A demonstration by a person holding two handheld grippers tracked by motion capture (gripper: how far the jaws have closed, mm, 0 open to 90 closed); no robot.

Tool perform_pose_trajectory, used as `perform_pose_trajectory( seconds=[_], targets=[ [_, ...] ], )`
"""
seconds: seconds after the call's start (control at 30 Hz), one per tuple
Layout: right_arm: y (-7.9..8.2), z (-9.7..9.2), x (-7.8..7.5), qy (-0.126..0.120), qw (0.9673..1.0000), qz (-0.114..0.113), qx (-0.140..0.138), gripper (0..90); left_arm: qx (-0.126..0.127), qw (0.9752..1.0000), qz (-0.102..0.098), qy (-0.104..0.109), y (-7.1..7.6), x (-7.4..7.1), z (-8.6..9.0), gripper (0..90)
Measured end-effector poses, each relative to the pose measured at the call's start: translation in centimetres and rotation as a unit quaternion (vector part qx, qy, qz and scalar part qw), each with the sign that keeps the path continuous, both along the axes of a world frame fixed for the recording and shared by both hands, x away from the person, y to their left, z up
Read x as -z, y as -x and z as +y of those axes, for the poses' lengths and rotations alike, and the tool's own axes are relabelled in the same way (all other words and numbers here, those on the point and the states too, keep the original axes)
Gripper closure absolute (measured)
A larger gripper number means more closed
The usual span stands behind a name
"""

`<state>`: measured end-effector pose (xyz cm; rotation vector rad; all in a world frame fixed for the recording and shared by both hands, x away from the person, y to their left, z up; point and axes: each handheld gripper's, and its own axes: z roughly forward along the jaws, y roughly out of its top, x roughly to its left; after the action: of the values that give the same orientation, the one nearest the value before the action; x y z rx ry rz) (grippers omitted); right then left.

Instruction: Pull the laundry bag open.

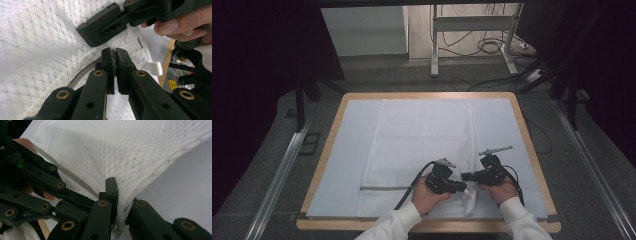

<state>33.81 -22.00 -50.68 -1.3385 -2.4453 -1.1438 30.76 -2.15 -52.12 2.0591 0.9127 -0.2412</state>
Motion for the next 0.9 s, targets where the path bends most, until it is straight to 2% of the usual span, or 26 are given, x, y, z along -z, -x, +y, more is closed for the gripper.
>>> perform_pose_trajectory(
  seconds=[0.6,0.9],
  targets=[
    [0.23,-0.13,0.11,0.006,0.9999,-0.006,-0.005,88.3,-0.007,0.9999,0.009,0.003,0.01,0.36,0.69,86.9],
    [0.33,-0.06,0.19,0.011,0.9999,-0.007,-0.008,88.4,-0.006,0.9999,0.006,-0.006,0.05,0.58,0.70,86.9]
  ],
)
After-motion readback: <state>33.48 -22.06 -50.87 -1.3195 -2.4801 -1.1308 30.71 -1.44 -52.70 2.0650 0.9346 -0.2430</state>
